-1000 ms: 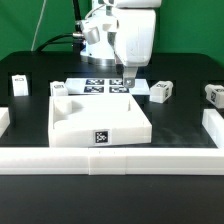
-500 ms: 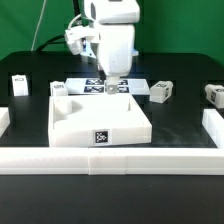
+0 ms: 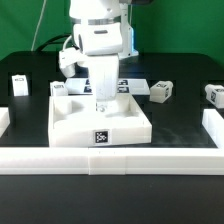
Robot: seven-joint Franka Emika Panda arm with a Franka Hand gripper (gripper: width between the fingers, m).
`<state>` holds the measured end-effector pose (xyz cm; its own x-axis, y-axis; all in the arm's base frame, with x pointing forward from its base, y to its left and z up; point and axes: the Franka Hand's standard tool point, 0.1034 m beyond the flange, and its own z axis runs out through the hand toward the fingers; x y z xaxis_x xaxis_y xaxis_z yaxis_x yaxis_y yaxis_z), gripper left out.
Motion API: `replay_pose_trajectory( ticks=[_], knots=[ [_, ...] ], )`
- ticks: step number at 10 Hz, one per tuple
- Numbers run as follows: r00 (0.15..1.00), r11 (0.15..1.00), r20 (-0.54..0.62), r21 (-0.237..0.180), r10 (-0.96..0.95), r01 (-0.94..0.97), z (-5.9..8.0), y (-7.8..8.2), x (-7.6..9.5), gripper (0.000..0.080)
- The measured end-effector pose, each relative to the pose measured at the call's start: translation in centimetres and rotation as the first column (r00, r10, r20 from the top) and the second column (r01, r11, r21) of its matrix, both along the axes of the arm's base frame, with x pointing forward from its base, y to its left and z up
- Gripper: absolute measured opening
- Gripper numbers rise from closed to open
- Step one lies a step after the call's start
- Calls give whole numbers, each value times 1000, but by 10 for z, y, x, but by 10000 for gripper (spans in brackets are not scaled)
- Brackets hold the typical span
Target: Assemble one leg
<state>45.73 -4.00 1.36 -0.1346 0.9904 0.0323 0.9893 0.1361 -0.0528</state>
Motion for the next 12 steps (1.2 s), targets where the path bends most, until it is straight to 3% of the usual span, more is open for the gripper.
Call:
replay_pose_trajectory(
  ticks=[3, 4, 5, 7, 8, 9, 12],
  knots=[
    [1000, 1000, -6, 2, -4, 4, -5, 0, -3, 649],
    [1000, 1000, -6, 2, -4, 4, -5, 0, -3, 527],
    [1000, 1000, -6, 2, -4, 4, -5, 0, -3, 527],
    [1000, 1000, -7, 2, -4, 4, -5, 0, -3, 251],
    [1000, 1000, -7, 2, -4, 4, -5, 0, -3, 251],
    [1000, 1000, -3, 2, -4, 4, -5, 0, -2, 67],
    [1000, 1000, 2, 2, -5, 5, -4, 0, -1, 58]
  ],
)
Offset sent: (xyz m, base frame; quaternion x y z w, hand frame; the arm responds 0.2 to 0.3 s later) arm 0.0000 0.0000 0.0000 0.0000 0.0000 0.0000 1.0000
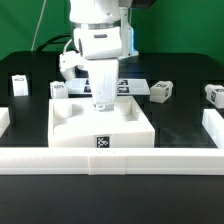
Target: Assemble one leg
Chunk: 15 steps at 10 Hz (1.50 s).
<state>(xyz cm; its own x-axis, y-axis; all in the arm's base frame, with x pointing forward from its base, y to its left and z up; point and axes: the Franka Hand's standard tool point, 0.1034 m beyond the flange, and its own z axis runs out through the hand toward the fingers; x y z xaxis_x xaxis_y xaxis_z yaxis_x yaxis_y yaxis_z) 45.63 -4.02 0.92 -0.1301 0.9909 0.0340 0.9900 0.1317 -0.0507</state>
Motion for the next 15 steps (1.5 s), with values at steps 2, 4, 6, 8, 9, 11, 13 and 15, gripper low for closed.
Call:
replay_pose_trajectory(
  ticks=[2, 4, 6, 8, 9, 11, 13, 15],
  knots=[
    [1000, 1000, 0, 0, 0, 0, 0, 0, 0, 58],
    [1000, 1000, 1, 0, -1, 1, 0, 1, 0, 58],
    [999, 999, 3, 6, -36, 36, 1, 20, 3, 58],
    [997, 997, 4, 14, -76, 76, 1, 48, 9, 58],
    [994, 993, 6, 19, -113, 113, 0, 65, 14, 58],
    [988, 988, 19, 30, -151, 151, 0, 97, 24, 58],
    [989, 989, 16, 29, -145, 145, 2, 108, 35, 58],
    [990, 989, 14, 33, -142, 142, 3, 117, 45, 58]
  ],
)
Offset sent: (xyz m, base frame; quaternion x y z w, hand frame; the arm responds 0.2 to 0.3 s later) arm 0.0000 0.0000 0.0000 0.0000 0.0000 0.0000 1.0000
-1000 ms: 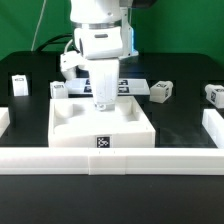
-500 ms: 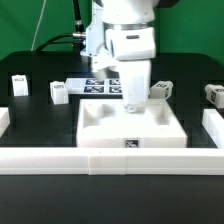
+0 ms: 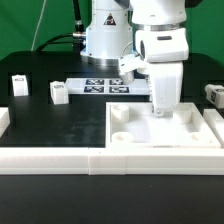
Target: Assemble one leg
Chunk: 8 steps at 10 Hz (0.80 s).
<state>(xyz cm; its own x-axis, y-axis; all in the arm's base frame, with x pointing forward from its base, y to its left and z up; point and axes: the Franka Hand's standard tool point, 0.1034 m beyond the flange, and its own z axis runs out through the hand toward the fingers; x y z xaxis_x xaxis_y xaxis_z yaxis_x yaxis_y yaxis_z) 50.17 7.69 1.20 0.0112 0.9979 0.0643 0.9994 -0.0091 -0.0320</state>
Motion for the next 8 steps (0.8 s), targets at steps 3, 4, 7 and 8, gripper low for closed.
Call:
replay_pose_trajectory(
  ticks=[3, 4, 7, 8],
  knots=[
    [999, 1000, -34, -5, -8, 8, -3, 4, 1, 59],
    [999, 1000, -34, -5, -16, 16, -3, 4, 1, 59],
    [999, 1000, -35, -5, -18, 18, -3, 3, 1, 282],
    [999, 1000, -35, -5, -18, 18, -3, 3, 1, 464]
  ],
)
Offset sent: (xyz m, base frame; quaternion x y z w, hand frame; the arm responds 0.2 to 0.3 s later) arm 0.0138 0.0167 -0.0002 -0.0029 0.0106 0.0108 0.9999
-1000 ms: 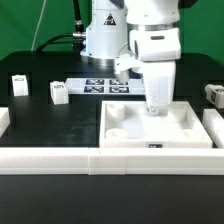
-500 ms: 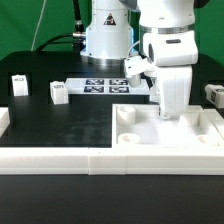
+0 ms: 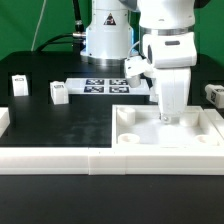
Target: Assemble one leg
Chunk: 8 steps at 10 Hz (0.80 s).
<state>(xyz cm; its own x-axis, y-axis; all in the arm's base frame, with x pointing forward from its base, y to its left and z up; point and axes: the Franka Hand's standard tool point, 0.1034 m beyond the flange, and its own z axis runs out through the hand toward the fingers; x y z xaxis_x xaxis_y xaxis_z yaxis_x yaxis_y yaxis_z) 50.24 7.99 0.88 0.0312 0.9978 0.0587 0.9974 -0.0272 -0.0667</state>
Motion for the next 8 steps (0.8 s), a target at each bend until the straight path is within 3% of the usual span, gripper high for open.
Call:
replay_pose_trajectory(
  ticks=[1, 2, 3, 7, 8],
  knots=[
    [1000, 1000, 0, 0, 0, 0, 0, 0, 0, 464],
    [1000, 1000, 0, 0, -1, 1, 0, 0, 0, 613],
    [1000, 1000, 0, 0, -1, 1, 0, 0, 0, 638],
    [1000, 1000, 1, 0, -2, 2, 1, -1, 0, 649],
    [999, 999, 8, -8, -51, 51, 9, 2, -1, 649]
  ],
)
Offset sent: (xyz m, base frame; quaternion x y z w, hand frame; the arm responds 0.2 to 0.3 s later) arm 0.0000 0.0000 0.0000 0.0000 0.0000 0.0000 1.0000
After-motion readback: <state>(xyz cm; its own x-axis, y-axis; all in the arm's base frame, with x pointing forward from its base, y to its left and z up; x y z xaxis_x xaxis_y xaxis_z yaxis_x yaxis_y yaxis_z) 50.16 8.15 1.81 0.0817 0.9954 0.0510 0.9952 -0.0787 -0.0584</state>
